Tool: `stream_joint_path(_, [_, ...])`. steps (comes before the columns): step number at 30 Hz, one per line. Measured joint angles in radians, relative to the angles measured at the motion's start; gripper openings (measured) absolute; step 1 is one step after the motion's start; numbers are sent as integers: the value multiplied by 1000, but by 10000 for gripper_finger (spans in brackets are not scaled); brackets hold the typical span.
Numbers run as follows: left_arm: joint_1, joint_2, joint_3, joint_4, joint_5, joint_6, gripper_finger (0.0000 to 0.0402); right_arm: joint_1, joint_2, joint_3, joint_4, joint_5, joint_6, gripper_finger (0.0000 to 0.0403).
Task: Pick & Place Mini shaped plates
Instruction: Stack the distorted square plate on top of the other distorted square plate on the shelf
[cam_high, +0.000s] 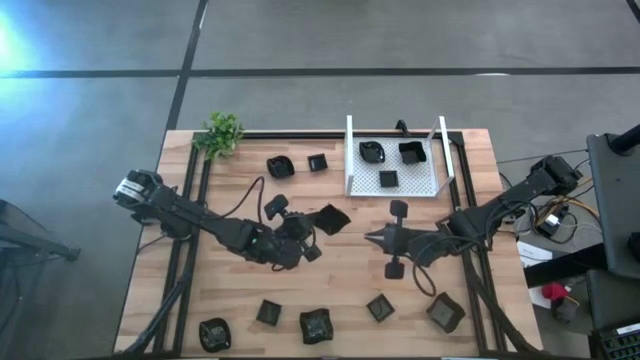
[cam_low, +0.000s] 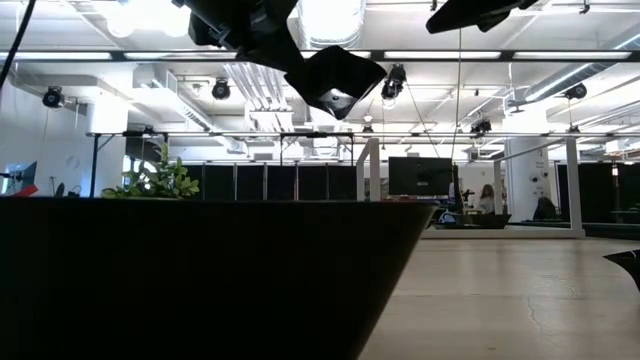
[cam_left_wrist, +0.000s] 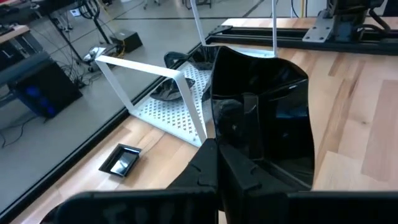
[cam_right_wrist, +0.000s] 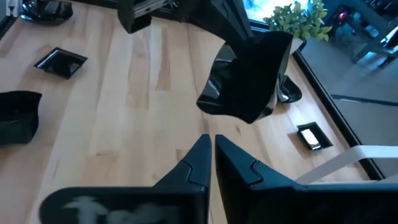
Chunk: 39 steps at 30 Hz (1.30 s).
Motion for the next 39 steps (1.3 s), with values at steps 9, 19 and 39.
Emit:
stream_joint_path(9, [0,4,-15,85,2,76,0,-16,0,0,86,98,-62,94])
stream_joint_path(19, [0,78,-15,312,3,258,0,-67,0,-2,107,101,-62,103])
stream_joint_path(39, [2,208,95,395,-98,453,0,-69,0,-25,104,90,-58,96])
